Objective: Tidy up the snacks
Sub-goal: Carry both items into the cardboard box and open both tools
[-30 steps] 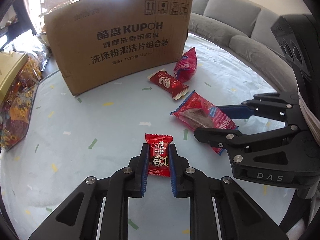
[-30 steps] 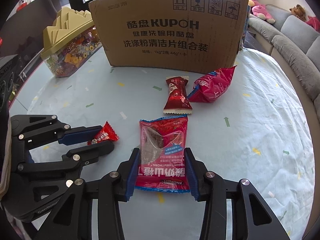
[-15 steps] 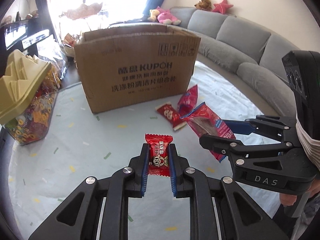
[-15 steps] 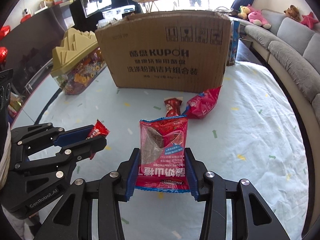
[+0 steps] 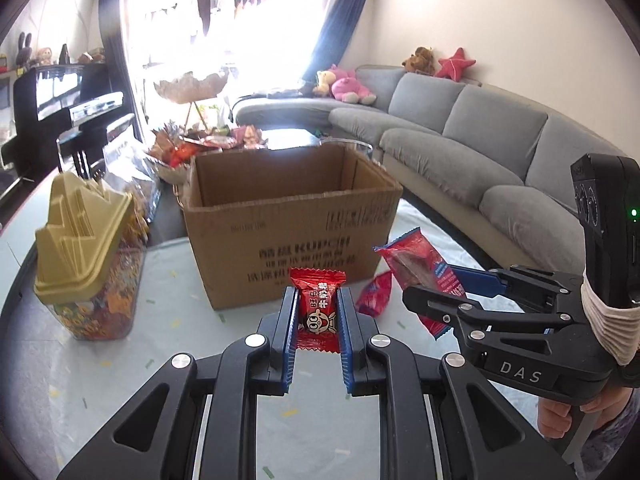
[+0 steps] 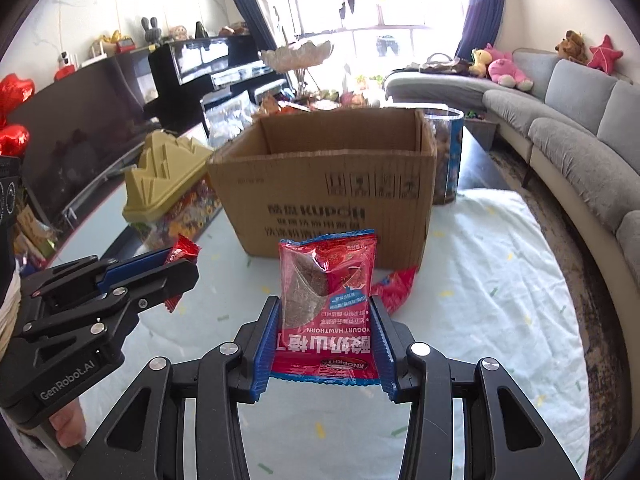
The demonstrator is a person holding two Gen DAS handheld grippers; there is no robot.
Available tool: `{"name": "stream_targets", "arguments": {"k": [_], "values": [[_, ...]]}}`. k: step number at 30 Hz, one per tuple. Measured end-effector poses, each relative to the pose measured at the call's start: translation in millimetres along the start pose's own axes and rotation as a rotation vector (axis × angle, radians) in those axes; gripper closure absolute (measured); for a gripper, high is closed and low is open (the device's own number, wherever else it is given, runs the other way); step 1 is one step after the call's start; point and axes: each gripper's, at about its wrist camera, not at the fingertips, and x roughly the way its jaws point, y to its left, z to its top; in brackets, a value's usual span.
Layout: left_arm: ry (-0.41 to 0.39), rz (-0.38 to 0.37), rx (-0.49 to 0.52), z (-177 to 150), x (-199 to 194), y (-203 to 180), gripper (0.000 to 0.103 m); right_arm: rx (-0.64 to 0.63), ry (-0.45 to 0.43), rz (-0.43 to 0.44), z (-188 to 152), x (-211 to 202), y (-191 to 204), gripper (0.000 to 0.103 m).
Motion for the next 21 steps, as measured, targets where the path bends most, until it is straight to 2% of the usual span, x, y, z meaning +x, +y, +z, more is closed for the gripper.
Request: {"name": "stream_targets", "arguments": {"k": [8,21], "values": [[-0.086,0.033,0.001,40,-8,4,0.084,0.011,-0.083,0.008,46,-6,-7,0.059],[-0.124,0.068,-0.017,89,10,18,0.084,0.018,-0.135,0.013,96,4,-15,0.059]]}}
